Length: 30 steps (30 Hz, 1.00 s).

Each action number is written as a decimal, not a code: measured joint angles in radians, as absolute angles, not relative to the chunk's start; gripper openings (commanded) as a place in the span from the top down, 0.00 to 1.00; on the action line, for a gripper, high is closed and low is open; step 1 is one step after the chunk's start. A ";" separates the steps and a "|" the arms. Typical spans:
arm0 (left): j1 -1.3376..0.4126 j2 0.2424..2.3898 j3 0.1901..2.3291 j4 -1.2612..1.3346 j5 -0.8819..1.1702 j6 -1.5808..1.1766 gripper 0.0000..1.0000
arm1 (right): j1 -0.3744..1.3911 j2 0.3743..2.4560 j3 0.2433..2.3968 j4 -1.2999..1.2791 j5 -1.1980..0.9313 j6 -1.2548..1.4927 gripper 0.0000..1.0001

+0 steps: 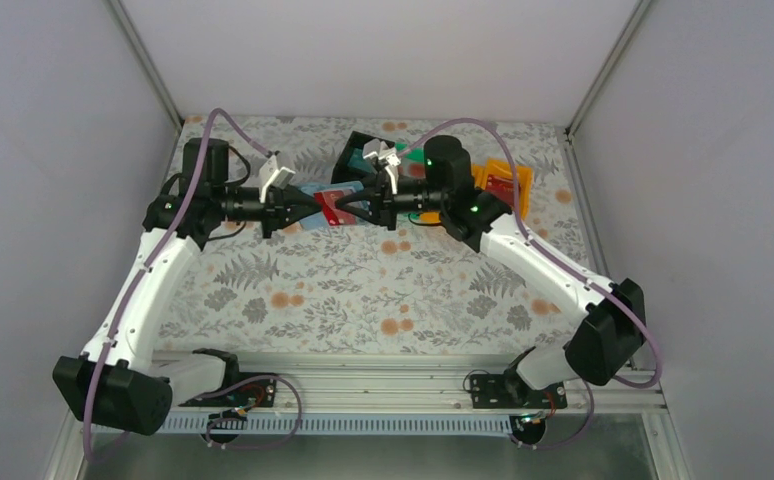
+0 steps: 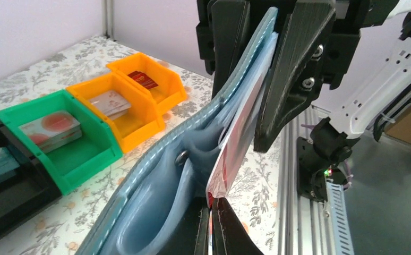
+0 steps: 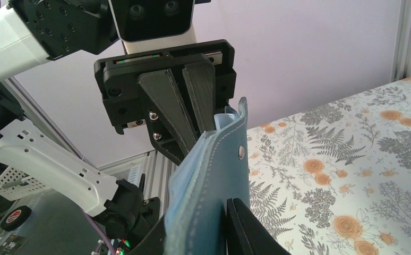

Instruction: Take the credit cards out of the card holder

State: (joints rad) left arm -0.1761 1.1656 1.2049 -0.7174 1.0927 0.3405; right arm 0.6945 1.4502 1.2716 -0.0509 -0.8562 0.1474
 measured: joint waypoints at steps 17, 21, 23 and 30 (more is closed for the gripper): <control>-0.191 1.160 1.190 -0.730 1.097 0.384 0.71 | 0.666 1.441 1.266 -0.083 -0.915 0.130 0.96; -0.206 1.163 1.185 -0.710 1.103 0.363 0.72 | 0.665 1.440 1.266 -0.078 -0.937 0.134 0.96; -0.214 1.170 1.185 -0.697 1.104 0.352 0.82 | 0.665 1.440 1.266 -0.078 -0.941 0.133 0.96; -0.229 1.192 1.187 -0.703 1.155 0.352 0.98 | 0.662 1.440 1.266 -0.090 -0.929 0.126 0.96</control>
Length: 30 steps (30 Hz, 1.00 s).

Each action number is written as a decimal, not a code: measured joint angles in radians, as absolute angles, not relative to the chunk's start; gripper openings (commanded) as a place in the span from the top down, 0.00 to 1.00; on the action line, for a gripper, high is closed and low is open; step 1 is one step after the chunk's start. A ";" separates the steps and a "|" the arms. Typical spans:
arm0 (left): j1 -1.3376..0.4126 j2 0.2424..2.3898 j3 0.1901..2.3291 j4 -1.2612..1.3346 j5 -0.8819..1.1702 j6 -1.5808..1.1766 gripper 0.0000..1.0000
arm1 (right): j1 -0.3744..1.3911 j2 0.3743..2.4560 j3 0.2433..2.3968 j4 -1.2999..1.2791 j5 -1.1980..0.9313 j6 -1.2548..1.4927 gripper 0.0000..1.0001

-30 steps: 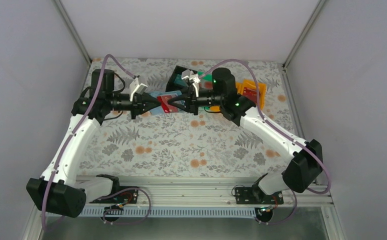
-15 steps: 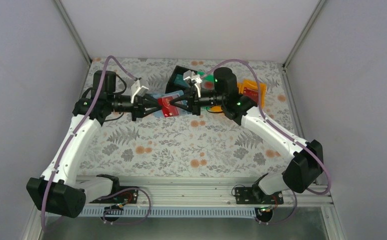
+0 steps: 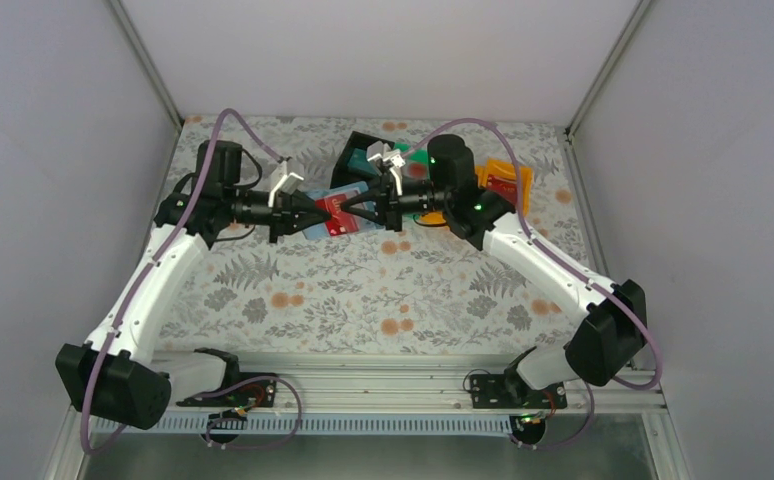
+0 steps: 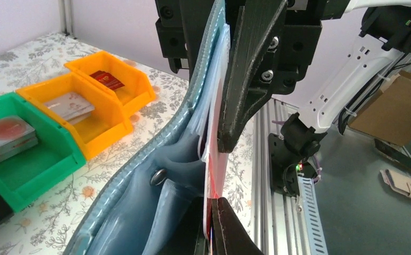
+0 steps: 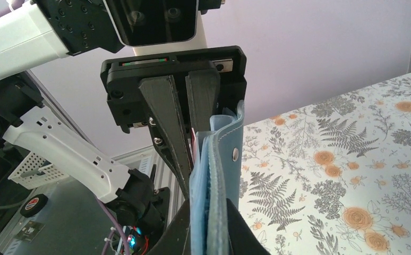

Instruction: Take the credit cards out of the card holder

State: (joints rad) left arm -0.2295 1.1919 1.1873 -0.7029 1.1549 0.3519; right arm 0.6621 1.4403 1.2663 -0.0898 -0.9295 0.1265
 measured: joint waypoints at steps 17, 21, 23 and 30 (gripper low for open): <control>0.019 1.103 1.127 -0.750 0.931 0.355 0.98 | 0.469 1.399 1.116 -0.210 -0.838 0.180 0.96; 0.056 1.070 1.119 -0.739 0.926 0.346 0.98 | 0.523 1.507 1.106 -0.249 -0.836 0.163 0.96; 0.064 1.064 1.118 -0.737 0.925 0.342 0.98 | 0.569 1.577 1.106 -0.265 -0.852 0.153 0.96; 0.069 1.063 1.114 -0.734 0.926 0.332 0.98 | 0.709 1.849 1.157 -0.332 -0.919 0.119 0.94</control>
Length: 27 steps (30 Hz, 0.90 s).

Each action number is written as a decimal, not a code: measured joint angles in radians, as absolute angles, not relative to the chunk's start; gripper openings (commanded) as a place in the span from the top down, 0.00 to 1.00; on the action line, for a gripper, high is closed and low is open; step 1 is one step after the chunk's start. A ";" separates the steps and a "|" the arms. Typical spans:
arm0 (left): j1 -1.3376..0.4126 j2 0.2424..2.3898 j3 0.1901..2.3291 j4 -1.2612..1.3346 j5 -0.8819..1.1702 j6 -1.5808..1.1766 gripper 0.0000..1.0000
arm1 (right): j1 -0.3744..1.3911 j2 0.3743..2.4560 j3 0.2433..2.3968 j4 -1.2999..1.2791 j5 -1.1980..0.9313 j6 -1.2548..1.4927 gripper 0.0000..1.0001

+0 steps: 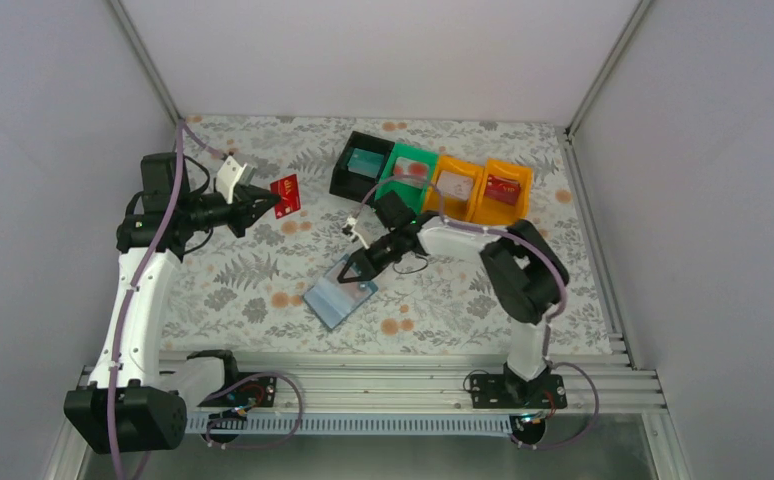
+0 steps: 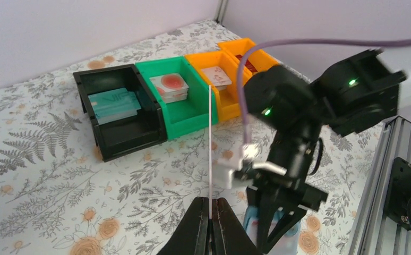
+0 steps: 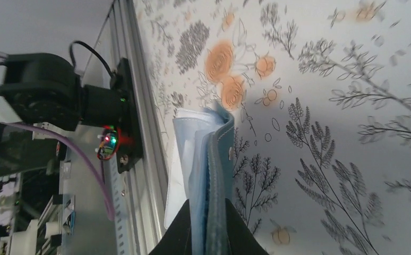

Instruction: Take the credit cards out of the card holder

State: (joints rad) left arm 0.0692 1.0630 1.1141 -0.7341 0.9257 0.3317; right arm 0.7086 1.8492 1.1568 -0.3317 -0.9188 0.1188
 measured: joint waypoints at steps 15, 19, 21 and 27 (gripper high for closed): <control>0.070 1.081 1.104 -0.735 0.983 0.341 0.98 | 0.681 1.974 1.381 -0.480 -0.704 0.048 0.49; 0.070 1.095 1.094 -0.741 1.058 0.361 0.98 | 0.674 1.765 1.380 -0.492 -0.579 -0.027 0.45; 0.064 1.101 1.094 -0.753 1.102 0.380 0.97 | 0.687 1.641 1.375 -0.462 -0.593 -0.071 0.45; 0.001 1.105 1.094 -0.806 1.208 0.444 0.98 | 0.715 1.408 1.371 -0.323 -0.729 -0.137 0.50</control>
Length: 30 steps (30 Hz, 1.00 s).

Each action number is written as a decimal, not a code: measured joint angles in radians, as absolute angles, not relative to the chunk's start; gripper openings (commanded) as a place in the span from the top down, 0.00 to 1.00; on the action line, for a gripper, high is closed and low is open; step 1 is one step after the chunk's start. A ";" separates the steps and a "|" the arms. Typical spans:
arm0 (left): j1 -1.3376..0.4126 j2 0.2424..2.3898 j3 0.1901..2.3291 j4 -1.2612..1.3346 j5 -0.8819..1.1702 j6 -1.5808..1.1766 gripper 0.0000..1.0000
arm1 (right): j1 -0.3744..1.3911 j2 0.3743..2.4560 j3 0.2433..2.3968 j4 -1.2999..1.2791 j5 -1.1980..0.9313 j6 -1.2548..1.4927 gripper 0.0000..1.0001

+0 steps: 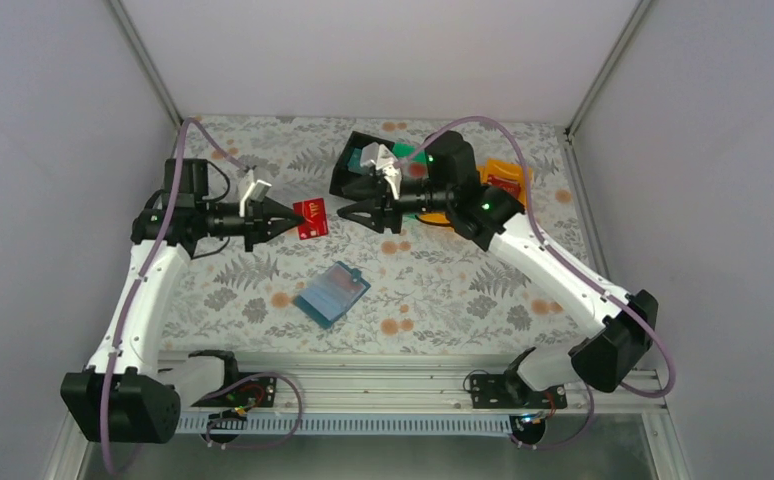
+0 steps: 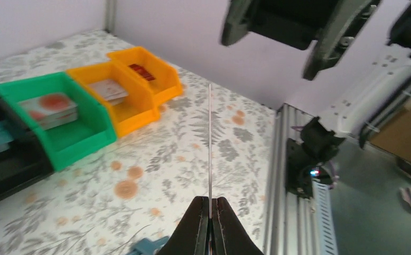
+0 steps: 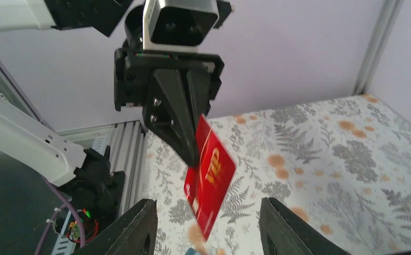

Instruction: Take the credit cards out of the card holder

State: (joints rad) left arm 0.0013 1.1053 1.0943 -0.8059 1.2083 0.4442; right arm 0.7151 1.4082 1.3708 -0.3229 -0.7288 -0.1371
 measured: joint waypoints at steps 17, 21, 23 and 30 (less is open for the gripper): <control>0.002 1.266 1.231 -0.712 1.513 -0.084 0.97 | 0.793 1.092 1.225 0.057 -0.379 -1.047 0.55; -0.002 1.256 1.234 -0.651 1.530 -0.227 0.98 | 0.876 1.121 1.148 0.163 -0.286 -1.431 0.55; -0.008 1.241 1.225 -0.609 1.533 -0.290 0.98 | 0.923 1.151 1.108 0.191 -0.230 -1.620 0.54; -0.033 1.216 1.198 -0.548 1.546 -0.386 0.98 | 0.985 1.185 0.999 0.295 -0.125 -1.982 0.52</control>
State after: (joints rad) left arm -0.0330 1.2156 1.1984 -0.5480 1.5463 -0.3859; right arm 0.9852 1.1847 0.9993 0.2947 -0.1253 -1.9823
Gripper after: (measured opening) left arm 0.026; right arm 0.478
